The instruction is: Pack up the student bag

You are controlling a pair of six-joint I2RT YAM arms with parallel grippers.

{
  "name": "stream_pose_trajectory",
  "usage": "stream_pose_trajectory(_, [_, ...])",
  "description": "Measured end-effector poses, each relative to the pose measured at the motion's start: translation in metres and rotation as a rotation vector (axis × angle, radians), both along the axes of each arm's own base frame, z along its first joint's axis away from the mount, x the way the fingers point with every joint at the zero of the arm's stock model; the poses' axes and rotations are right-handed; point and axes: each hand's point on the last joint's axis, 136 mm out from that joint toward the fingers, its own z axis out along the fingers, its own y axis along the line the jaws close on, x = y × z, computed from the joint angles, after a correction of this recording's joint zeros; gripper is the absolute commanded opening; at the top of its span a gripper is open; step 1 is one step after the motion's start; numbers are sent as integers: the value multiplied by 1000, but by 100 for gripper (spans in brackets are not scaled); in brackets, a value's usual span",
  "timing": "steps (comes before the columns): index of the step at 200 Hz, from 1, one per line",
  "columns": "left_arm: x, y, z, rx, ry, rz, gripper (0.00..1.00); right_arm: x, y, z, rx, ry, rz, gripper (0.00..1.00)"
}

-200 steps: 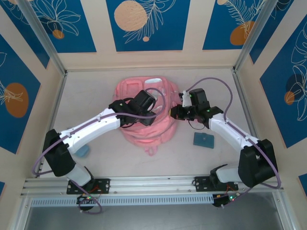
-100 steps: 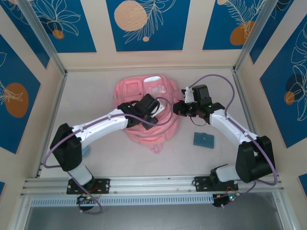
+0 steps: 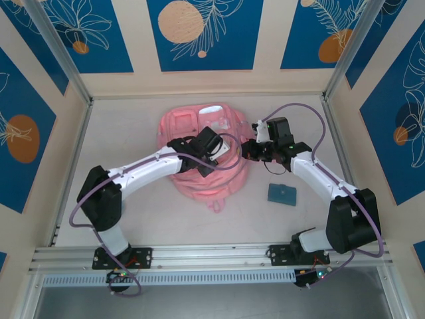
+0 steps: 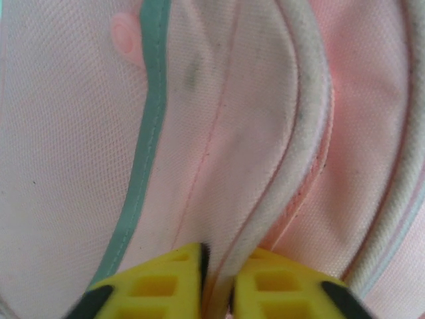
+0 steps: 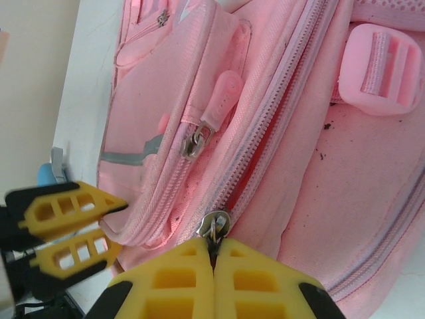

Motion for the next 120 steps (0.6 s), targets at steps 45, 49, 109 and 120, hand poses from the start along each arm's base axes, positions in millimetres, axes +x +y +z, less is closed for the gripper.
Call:
stream_pose_trajectory(45, [-1,-5,-3,-41,48,57,0,-18,2,-13,-25,11,20,0])
stream_pose_trajectory(49, [0,-5,-3,-46,51,66,0,-22,3,-14,-29,12,26,0])
stream_pose_trajectory(109, [2,-9,4,-123,77,175,0,-77,51,-29,-34,1,203,0])
stream_pose_trajectory(120, [2,-9,4,-132,83,188,0,-80,59,-29,-31,-15,217,0])
